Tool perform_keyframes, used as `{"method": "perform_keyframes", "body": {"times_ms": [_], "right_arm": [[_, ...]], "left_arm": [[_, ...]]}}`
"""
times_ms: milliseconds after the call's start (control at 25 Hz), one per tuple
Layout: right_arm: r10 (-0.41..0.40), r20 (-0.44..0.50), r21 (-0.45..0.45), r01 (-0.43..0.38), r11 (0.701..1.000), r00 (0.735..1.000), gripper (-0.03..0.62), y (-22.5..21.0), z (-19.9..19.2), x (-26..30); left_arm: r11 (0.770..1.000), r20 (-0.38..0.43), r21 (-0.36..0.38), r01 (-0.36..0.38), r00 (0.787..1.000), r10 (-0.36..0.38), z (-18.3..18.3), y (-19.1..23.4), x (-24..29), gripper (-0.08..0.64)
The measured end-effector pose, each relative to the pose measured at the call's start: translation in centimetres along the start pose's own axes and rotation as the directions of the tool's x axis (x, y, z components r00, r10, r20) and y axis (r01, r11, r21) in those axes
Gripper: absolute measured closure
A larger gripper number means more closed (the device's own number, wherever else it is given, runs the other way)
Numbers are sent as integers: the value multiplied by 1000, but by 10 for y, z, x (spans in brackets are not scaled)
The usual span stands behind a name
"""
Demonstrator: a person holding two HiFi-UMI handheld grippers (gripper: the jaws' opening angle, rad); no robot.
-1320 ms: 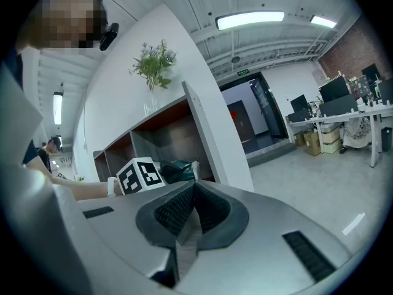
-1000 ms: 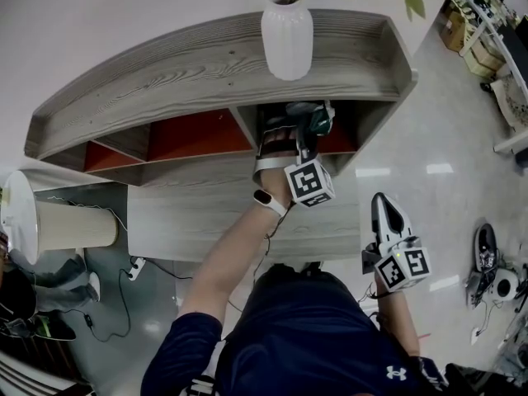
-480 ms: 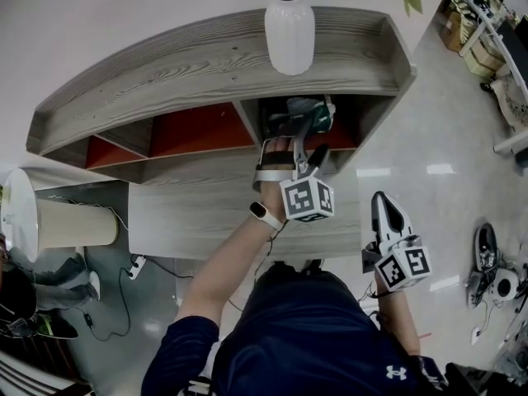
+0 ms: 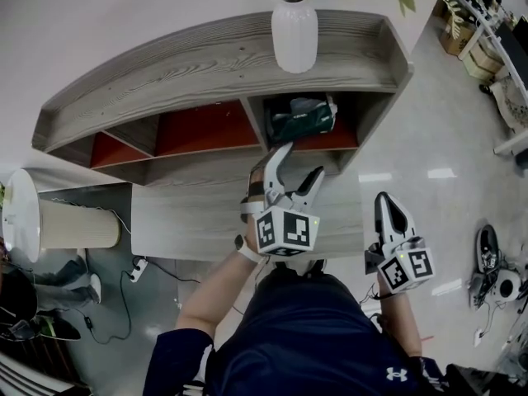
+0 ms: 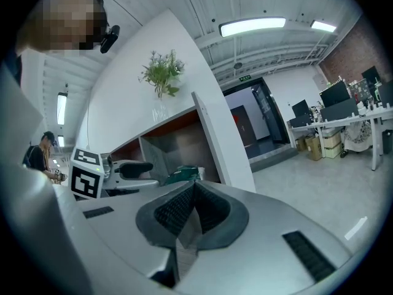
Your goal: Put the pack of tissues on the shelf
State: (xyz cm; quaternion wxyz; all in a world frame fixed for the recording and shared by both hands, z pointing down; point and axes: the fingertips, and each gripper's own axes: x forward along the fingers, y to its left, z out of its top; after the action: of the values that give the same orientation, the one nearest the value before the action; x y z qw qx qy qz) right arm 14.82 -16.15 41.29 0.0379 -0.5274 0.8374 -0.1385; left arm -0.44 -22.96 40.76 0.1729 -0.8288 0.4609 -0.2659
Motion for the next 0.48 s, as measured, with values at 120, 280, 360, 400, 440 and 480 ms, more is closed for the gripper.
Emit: {"method": "perform_keyframes", "body": {"times_ms": [120, 280, 360, 400, 440, 480], "right_arm": [[-3, 15, -14, 4, 1000, 1000, 581, 3, 6, -4], [-6, 28, -44, 7, 999, 1000, 581, 11, 13, -11], [-1, 34, -59, 3, 998, 999, 581, 16, 16, -15], [2, 37, -65, 0, 998, 999, 581, 19, 18, -18], [5, 38, -71, -3, 998, 999, 581, 22, 19, -20], [8, 39, -77, -5, 997, 999, 581, 25, 21, -23]], "left_arm": [[992, 59, -124, -5, 998, 13, 10, 8, -30, 277], [976, 150, -215, 26, 989, 7, 23, 16, -67, 339], [970, 208, -242, 33, 978, 19, 28, 19, -84, 371], [965, 226, -260, 33, 974, 28, 27, 19, -92, 392], [960, 234, -279, 30, 972, 38, 25, 19, -101, 418], [954, 236, -299, 24, 971, 49, 23, 18, -109, 451]]}}
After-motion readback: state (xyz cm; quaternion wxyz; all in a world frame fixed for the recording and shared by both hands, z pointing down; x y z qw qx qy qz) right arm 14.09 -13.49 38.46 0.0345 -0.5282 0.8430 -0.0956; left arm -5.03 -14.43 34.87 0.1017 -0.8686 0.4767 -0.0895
